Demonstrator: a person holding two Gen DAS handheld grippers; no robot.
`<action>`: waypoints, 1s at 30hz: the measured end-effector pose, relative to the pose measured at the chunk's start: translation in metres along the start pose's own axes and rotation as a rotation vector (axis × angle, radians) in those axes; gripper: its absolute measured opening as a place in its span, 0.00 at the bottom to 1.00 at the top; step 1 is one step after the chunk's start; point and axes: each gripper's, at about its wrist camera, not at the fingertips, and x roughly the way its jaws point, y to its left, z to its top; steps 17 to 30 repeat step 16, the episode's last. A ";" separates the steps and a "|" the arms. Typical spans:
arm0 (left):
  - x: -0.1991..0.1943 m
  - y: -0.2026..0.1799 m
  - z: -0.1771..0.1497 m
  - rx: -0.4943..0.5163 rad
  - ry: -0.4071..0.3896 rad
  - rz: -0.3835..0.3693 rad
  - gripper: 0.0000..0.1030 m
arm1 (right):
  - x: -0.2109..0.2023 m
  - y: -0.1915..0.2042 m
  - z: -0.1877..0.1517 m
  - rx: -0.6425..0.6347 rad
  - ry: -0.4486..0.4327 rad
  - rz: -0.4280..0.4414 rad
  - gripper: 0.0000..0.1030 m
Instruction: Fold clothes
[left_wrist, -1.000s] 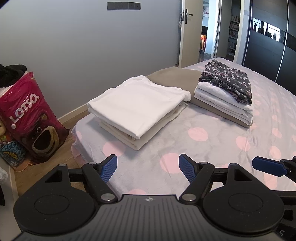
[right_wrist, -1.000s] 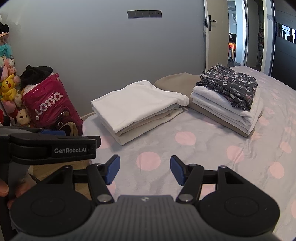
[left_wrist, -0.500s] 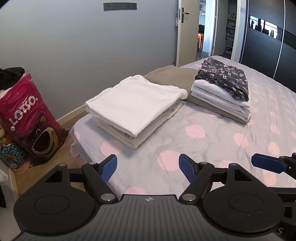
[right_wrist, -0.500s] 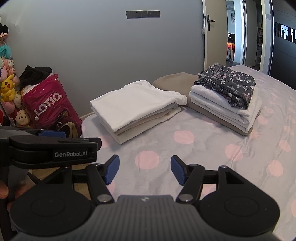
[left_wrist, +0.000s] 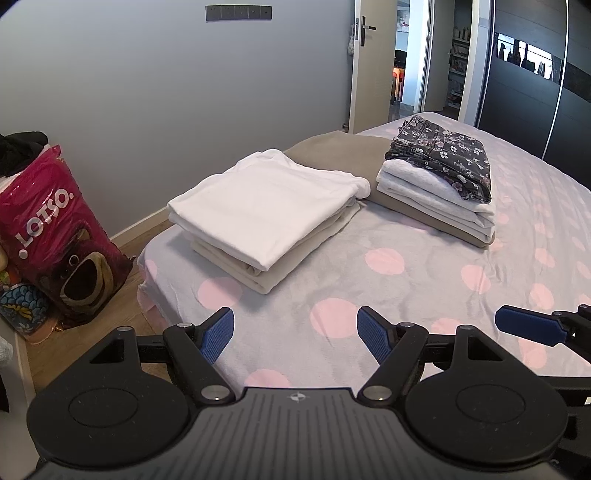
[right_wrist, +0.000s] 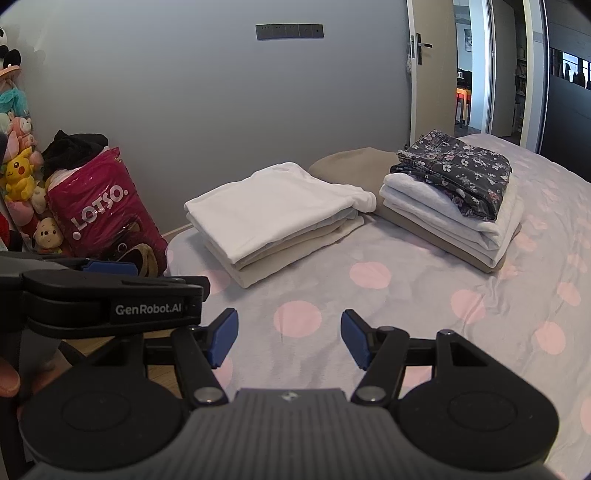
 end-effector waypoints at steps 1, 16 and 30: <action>0.000 0.000 0.000 0.000 0.000 0.000 0.70 | 0.000 0.000 0.000 0.000 0.000 -0.001 0.63; -0.003 -0.002 -0.002 0.005 -0.002 0.000 0.70 | -0.004 0.000 -0.003 -0.004 -0.006 -0.006 0.67; -0.003 -0.002 -0.002 0.005 -0.002 0.000 0.70 | -0.004 0.000 -0.003 -0.004 -0.006 -0.006 0.67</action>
